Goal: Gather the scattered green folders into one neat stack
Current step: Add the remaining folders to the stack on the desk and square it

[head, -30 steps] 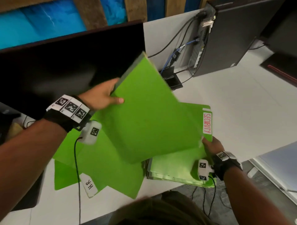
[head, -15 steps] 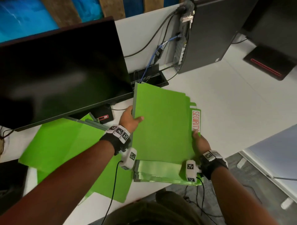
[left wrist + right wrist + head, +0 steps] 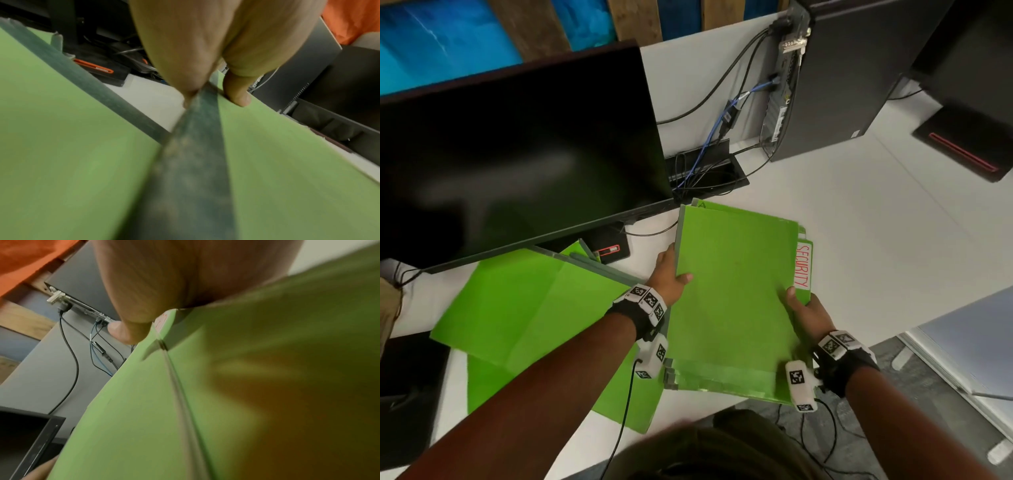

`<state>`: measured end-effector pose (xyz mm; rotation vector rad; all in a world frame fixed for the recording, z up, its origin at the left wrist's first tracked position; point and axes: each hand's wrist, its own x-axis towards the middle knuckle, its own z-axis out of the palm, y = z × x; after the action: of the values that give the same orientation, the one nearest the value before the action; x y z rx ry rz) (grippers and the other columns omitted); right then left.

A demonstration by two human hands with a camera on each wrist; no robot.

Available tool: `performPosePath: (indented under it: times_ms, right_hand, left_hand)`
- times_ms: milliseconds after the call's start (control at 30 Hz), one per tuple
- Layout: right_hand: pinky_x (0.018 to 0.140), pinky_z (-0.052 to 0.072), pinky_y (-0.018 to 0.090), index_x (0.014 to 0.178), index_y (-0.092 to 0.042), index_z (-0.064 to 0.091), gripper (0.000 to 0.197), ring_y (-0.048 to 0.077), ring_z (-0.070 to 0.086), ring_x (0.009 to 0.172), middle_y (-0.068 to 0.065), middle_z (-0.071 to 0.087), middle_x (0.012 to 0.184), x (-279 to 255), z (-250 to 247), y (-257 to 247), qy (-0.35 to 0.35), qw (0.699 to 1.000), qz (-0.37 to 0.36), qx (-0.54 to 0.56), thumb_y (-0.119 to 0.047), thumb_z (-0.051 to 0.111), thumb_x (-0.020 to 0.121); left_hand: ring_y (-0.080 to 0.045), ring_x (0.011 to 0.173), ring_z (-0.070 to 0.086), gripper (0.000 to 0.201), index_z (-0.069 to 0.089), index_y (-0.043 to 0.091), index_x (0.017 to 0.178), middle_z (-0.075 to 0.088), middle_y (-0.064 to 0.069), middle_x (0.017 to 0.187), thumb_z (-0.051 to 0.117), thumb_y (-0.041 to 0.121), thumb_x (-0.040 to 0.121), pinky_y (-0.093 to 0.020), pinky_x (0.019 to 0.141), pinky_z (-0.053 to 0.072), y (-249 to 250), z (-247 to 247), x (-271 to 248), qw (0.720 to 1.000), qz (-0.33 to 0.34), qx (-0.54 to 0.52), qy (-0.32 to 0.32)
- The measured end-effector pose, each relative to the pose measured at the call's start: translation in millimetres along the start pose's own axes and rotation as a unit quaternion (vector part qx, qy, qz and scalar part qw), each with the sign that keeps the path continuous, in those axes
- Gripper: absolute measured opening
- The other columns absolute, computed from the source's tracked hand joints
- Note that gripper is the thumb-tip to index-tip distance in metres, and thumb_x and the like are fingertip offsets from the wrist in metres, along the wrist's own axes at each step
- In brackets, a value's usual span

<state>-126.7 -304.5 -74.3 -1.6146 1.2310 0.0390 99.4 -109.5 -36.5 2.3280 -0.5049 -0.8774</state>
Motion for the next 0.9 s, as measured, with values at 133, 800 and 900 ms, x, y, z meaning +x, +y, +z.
performPosePath:
  times_ms: [133,800,900]
  right_hand:
    - [0.081,0.052,0.040,0.126,-0.025,0.053,0.097,0.022,0.065,0.090,-0.001,0.067,0.108,6.2,-4.5,6.7,-0.040,0.999,-0.011,-0.007,-0.093,0.041,0.058]
    - [0.082,0.040,0.028,0.122,-0.011,0.061,0.049,0.019,0.057,0.090,0.011,0.067,0.118,-6.5,-3.8,-5.4,-0.009,0.998,-0.030,-0.052,-0.047,0.059,0.088]
    - [0.083,0.041,0.029,0.123,-0.012,0.061,0.057,0.020,0.059,0.091,0.009,0.067,0.115,-4.8,-5.1,-4.7,-0.016,0.999,-0.026,-0.040,-0.053,0.059,0.083]
  left_hand:
    - [-0.019,0.148,0.008,0.085,-0.002,0.015,0.153,0.001,-0.004,0.162,0.057,0.016,0.093,-0.022,0.112,0.008,-2.0,-4.3,-6.1,0.997,0.035,0.028,-0.063]
    - [-0.018,0.116,0.044,0.093,0.035,0.024,0.137,0.045,0.003,0.129,0.079,0.055,0.061,-0.036,0.095,0.033,-59.0,-70.6,-23.5,0.819,0.202,0.523,-0.125]
    - [-0.018,0.122,0.042,0.091,0.035,0.026,0.136,0.043,0.004,0.134,0.081,0.050,0.061,-0.039,0.099,0.029,-58.2,-99.4,-29.4,0.846,0.176,0.497,-0.081]
